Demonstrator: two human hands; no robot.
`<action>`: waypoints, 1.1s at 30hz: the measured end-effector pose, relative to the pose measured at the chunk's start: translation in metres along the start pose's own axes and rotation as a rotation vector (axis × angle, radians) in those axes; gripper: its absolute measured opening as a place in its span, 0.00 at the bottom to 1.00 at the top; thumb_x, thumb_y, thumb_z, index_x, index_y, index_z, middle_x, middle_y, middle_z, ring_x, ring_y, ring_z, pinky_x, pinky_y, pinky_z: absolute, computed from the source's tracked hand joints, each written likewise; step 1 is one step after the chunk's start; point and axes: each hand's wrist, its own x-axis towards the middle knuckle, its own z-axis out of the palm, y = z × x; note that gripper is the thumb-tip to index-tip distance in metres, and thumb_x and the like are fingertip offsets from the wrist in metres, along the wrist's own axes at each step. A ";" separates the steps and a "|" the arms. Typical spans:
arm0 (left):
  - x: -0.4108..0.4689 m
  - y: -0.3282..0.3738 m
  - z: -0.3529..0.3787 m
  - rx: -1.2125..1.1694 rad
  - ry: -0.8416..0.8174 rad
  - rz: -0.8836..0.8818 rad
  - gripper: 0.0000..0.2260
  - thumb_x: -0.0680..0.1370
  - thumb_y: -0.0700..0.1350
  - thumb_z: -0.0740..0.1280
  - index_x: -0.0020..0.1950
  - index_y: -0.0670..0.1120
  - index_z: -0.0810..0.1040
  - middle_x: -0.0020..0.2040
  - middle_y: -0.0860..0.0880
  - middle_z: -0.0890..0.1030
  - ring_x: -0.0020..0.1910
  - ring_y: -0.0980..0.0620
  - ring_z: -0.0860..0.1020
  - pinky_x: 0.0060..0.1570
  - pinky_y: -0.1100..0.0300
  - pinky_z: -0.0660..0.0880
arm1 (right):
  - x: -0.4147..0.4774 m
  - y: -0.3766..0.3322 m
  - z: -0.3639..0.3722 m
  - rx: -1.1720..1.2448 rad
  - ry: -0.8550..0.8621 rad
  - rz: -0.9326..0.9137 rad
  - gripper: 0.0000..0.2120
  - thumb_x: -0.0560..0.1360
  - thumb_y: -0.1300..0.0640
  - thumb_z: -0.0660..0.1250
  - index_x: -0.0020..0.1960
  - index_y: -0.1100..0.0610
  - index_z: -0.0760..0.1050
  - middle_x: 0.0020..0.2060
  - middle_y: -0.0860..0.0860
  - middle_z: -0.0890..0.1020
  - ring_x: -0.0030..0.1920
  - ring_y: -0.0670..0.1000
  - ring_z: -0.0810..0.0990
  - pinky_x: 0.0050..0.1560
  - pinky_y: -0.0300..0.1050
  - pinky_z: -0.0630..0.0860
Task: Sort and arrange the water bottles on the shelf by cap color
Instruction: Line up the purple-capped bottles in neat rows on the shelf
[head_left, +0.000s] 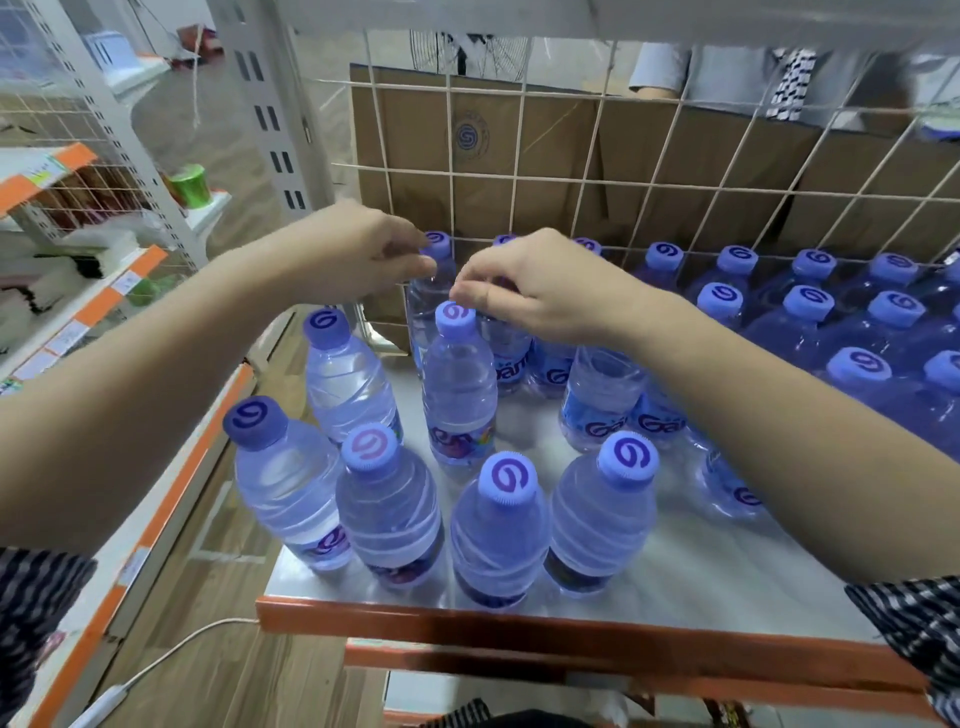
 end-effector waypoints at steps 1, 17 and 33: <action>-0.008 0.003 -0.002 0.002 -0.054 0.014 0.21 0.80 0.59 0.59 0.56 0.44 0.81 0.42 0.44 0.84 0.42 0.42 0.80 0.47 0.52 0.76 | -0.001 -0.006 0.003 -0.007 -0.026 -0.002 0.20 0.79 0.40 0.60 0.55 0.53 0.80 0.38 0.48 0.81 0.40 0.49 0.76 0.44 0.50 0.75; -0.026 0.005 -0.001 0.058 -0.108 0.056 0.16 0.72 0.61 0.71 0.36 0.49 0.78 0.24 0.54 0.79 0.23 0.61 0.78 0.35 0.60 0.78 | -0.007 0.000 -0.007 -0.154 -0.072 0.083 0.13 0.75 0.49 0.67 0.50 0.59 0.78 0.35 0.50 0.76 0.40 0.53 0.74 0.40 0.48 0.70; 0.024 0.030 0.016 0.176 0.008 0.216 0.14 0.72 0.60 0.69 0.51 0.53 0.79 0.34 0.50 0.77 0.35 0.47 0.72 0.38 0.60 0.65 | -0.023 0.036 -0.007 -0.237 0.002 0.140 0.13 0.72 0.44 0.66 0.49 0.53 0.76 0.30 0.43 0.70 0.36 0.54 0.73 0.34 0.45 0.63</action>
